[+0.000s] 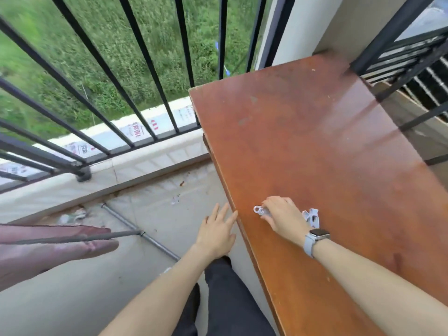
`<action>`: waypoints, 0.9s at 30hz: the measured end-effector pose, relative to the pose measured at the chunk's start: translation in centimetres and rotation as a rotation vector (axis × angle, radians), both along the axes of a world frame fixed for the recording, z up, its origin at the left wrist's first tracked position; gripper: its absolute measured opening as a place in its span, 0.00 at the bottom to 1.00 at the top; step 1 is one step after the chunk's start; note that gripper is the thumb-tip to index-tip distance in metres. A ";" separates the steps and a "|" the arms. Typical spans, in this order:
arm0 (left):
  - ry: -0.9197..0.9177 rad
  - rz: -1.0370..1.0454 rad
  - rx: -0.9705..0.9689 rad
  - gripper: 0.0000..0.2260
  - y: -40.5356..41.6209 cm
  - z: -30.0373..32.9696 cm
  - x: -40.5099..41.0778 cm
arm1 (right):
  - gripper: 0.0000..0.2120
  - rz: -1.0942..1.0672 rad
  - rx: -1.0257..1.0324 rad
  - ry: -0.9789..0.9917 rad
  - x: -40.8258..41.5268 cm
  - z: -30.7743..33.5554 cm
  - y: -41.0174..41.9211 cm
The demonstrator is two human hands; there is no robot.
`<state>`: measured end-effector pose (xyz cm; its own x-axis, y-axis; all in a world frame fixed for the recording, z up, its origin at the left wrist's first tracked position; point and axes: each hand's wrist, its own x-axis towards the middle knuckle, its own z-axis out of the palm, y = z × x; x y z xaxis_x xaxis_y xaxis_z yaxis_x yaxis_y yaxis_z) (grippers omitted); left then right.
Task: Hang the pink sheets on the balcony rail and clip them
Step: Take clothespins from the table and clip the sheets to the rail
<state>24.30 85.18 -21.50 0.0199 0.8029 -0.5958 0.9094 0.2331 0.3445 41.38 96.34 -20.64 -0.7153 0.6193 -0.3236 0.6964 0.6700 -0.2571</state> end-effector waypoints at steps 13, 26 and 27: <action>0.183 1.288 0.579 0.16 -16.5 8.8 -15.8 | 0.16 0.217 -0.507 0.461 -27.4 7.1 -9.6; 0.387 1.508 1.113 0.15 -21.7 15.4 -25.2 | 0.17 0.485 -0.573 0.685 -46.9 12.9 -18.6; 0.390 1.517 1.128 0.15 -21.5 15.5 -25.2 | 0.14 0.500 -0.573 0.686 -47.6 12.6 -18.8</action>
<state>-0.95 63.67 -5.99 -0.9431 -0.0222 0.3319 0.2445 0.6304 0.7367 -6.19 77.56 -7.99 -0.9918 0.0803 0.0991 -0.0467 0.4947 -0.8678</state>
